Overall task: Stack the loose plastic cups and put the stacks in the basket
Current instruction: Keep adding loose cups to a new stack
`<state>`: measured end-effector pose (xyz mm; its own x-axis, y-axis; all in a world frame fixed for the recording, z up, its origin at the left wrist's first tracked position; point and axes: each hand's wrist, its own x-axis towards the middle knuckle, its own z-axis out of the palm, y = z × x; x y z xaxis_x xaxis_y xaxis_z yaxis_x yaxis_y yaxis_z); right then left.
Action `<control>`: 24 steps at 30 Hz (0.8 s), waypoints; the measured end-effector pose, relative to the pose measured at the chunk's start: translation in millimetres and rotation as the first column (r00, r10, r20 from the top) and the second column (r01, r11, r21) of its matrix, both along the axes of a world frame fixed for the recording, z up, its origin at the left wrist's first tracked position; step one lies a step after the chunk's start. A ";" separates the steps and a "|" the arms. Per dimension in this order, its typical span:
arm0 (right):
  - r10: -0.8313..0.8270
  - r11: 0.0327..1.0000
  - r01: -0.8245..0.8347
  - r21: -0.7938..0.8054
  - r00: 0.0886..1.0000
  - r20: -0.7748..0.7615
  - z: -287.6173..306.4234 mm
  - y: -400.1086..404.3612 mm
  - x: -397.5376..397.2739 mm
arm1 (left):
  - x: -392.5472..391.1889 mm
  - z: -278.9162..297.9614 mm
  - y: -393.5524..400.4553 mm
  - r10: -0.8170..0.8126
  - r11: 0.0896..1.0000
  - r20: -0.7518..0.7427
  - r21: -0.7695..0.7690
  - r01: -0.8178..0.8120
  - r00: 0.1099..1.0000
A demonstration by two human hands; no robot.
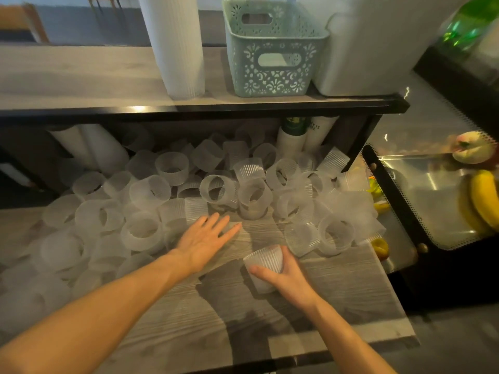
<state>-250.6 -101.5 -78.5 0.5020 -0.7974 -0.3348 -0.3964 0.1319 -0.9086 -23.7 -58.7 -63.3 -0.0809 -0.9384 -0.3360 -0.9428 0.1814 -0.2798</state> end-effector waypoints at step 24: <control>0.337 0.808 -0.399 -0.434 0.916 -0.216 46.2 -6.7 5.9 | -48.1 42.9 32.6 0.076 0.788 -0.982 -0.048 -0.614 0.175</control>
